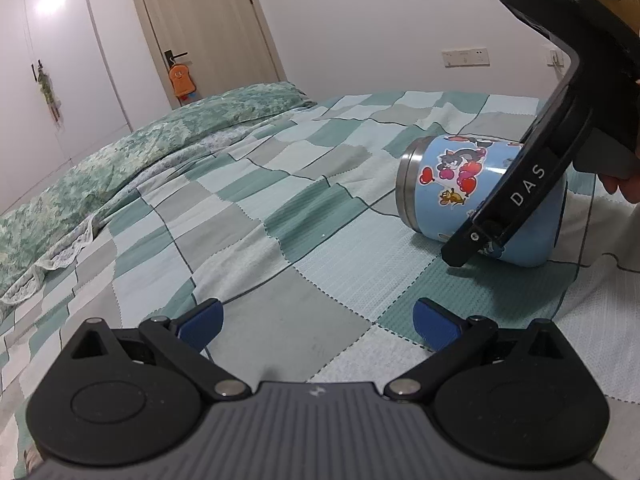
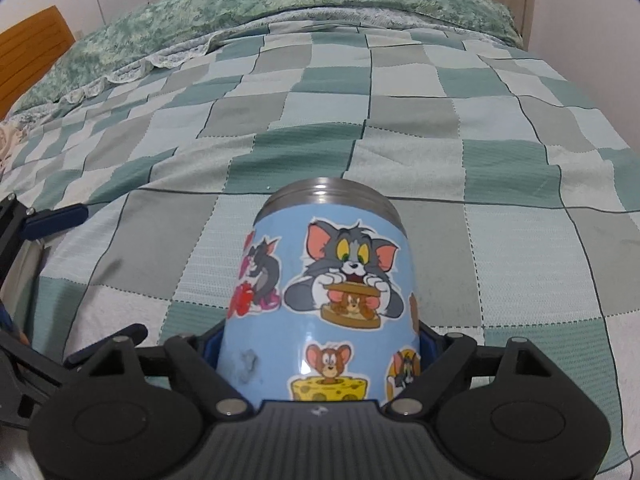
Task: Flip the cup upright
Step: 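Lift the blue cup with the right tool and rotate it upright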
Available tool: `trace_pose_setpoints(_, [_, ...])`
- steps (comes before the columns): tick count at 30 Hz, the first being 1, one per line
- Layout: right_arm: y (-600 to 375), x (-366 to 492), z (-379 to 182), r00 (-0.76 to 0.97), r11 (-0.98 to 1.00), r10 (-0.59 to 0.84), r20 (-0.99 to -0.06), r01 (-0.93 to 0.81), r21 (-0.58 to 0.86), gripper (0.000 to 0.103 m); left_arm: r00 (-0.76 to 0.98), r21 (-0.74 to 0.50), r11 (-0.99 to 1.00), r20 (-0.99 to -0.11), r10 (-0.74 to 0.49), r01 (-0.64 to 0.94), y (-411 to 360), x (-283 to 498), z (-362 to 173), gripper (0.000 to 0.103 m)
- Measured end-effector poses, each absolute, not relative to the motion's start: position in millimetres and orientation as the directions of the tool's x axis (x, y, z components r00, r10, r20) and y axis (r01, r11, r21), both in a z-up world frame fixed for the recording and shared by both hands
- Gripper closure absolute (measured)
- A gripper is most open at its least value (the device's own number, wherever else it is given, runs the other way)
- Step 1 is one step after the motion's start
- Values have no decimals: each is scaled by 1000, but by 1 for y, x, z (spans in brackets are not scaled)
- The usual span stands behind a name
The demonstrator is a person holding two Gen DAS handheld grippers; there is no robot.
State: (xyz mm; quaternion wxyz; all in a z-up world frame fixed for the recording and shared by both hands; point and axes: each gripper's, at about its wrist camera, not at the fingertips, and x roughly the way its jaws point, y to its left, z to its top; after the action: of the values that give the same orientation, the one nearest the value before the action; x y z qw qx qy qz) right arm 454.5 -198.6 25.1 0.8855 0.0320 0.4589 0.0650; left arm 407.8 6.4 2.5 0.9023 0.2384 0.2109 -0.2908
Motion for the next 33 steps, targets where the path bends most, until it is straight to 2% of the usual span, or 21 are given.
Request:
trace_pose_setpoints(11, [-205, 427, 45, 594, 981, 190, -781, -88, 172, 18, 761, 294, 748, -504, -408, 595, 9, 371, 27, 0])
trace_pose_setpoints(22, [-173, 327, 93, 619, 948, 316, -719, -187, 256, 18, 826, 263, 835, -451, -337, 483, 40, 267, 66, 0])
trace_pose_setpoints(33, [-119, 251, 68, 560, 919, 394, -729, -228, 321, 18, 873, 195, 927, -441, -209, 321, 83, 167, 63, 0])
